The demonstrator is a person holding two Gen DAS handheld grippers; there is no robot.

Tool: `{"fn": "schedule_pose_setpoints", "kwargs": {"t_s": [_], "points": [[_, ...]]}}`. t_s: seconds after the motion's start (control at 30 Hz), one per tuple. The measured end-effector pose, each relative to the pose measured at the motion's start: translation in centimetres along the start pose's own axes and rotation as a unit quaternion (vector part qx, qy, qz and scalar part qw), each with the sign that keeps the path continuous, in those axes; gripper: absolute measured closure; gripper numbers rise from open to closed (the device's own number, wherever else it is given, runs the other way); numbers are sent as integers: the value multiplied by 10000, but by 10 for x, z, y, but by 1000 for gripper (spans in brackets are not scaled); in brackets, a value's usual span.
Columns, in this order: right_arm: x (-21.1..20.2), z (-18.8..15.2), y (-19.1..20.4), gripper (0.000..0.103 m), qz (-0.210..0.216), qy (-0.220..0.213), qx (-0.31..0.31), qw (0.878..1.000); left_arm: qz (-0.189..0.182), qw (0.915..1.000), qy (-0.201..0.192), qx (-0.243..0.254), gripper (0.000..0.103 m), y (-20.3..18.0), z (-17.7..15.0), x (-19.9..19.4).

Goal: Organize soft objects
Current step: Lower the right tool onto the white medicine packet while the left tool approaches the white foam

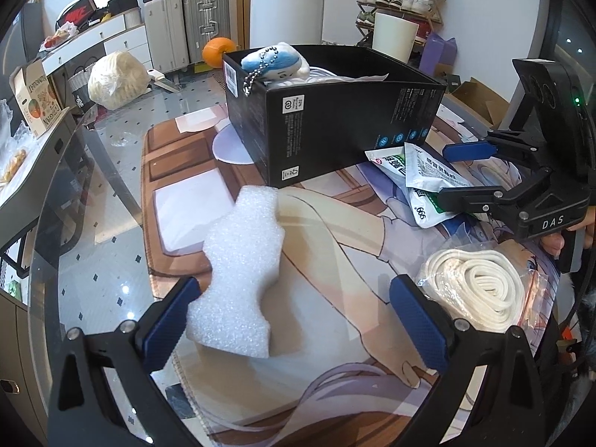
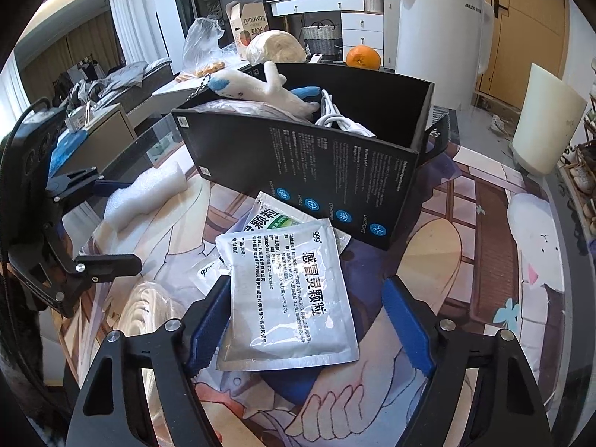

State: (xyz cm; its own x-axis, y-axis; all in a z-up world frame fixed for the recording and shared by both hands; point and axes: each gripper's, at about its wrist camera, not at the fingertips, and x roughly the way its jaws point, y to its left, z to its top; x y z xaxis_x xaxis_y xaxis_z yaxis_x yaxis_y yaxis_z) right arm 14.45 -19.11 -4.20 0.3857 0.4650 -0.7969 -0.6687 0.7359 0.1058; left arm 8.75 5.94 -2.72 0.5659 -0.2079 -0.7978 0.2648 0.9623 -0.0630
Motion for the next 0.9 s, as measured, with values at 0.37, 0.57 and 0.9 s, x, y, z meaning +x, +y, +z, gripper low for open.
{"fn": "schedule_pose_setpoints", "kwargs": {"t_s": [0.37, 0.57, 0.9], "points": [[0, 1, 8, 39, 25, 1, -269, 9996, 53, 10000, 26, 55, 2, -2, 1, 2], [-1, -1, 8, 41, 165, -3, -316, 9994, 70, 9999, 32, 69, 2, -3, 1, 2], [-2, -3, 14, 62, 226, 1, -482, 9986, 71, 9999, 32, 69, 2, -3, 1, 2]]}}
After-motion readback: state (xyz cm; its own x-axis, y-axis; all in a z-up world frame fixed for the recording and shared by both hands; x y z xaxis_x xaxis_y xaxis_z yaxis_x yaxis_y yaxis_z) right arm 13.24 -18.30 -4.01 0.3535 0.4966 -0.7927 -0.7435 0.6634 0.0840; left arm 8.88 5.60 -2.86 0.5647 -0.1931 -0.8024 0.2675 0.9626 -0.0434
